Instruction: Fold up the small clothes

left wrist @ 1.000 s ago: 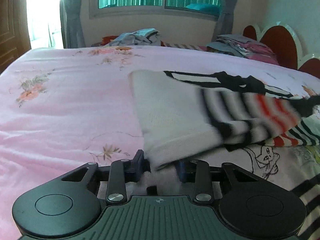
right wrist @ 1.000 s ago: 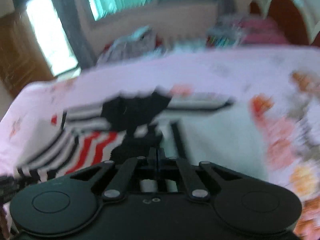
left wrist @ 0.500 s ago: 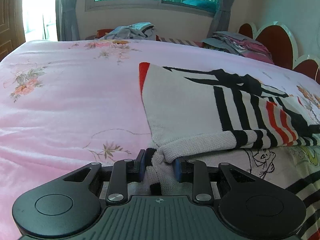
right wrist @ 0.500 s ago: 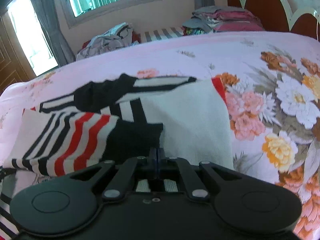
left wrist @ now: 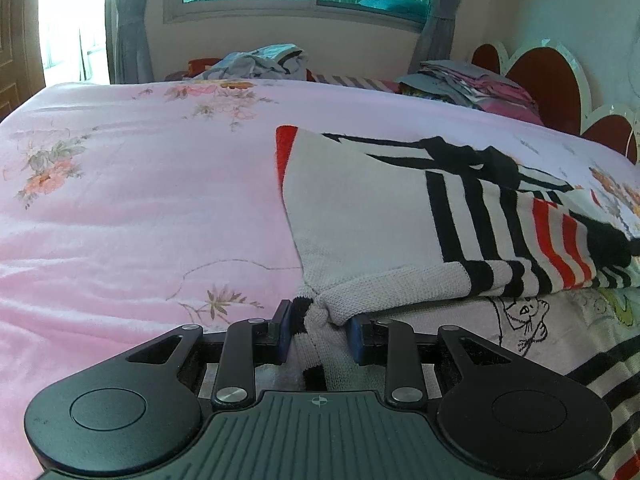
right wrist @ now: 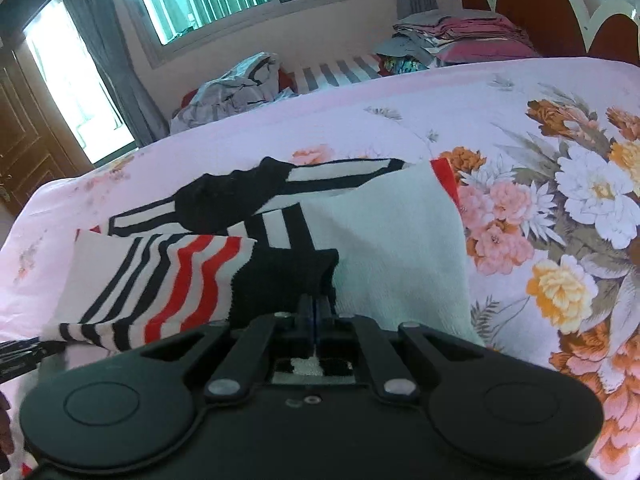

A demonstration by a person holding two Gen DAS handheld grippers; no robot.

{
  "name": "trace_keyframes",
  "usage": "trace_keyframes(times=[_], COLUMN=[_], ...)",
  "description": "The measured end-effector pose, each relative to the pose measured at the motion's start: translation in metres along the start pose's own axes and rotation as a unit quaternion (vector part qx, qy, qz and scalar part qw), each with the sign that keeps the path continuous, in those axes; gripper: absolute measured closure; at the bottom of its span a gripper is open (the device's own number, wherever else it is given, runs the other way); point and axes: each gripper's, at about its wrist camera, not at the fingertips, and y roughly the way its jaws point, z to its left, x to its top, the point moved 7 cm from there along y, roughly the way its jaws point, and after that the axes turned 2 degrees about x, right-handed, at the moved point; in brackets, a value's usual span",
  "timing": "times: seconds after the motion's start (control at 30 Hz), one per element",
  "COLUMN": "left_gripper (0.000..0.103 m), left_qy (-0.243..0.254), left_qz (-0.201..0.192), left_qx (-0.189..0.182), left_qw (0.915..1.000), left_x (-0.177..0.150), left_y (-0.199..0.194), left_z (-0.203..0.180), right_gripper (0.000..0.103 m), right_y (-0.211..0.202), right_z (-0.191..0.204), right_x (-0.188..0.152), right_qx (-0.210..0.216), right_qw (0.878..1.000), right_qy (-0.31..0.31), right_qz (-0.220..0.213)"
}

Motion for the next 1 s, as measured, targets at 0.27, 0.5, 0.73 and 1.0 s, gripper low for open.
trace_keyframes(times=[0.27,0.5,0.73,1.0], left_gripper=[0.074,0.043,0.043,0.041], left_qy=[0.001,-0.011,0.040,0.050], left_qz=[0.015,-0.082,-0.052,-0.012], left_qx=[-0.018,-0.036,-0.054,0.015], left_qw=[0.9997,0.9959,0.9964,0.9985], left_x=[0.000,0.051,0.112,0.117], left_y=[-0.010,-0.039,0.061,0.099], left_z=[0.005,0.011,-0.031,-0.002], right_gripper=[0.096,0.087,0.089,0.083], right_y=[0.014,0.012,0.063,0.072], right_z=[-0.012,-0.024,-0.030,-0.029], right_x=[-0.012,0.021,0.045,0.051], right_qx=[-0.010,-0.025,-0.061,-0.099], right_qw=[1.000,0.999,0.998,0.993], right_qy=[0.011,-0.001,-0.035,-0.057], right_qz=[0.021,-0.019,0.006,0.011])
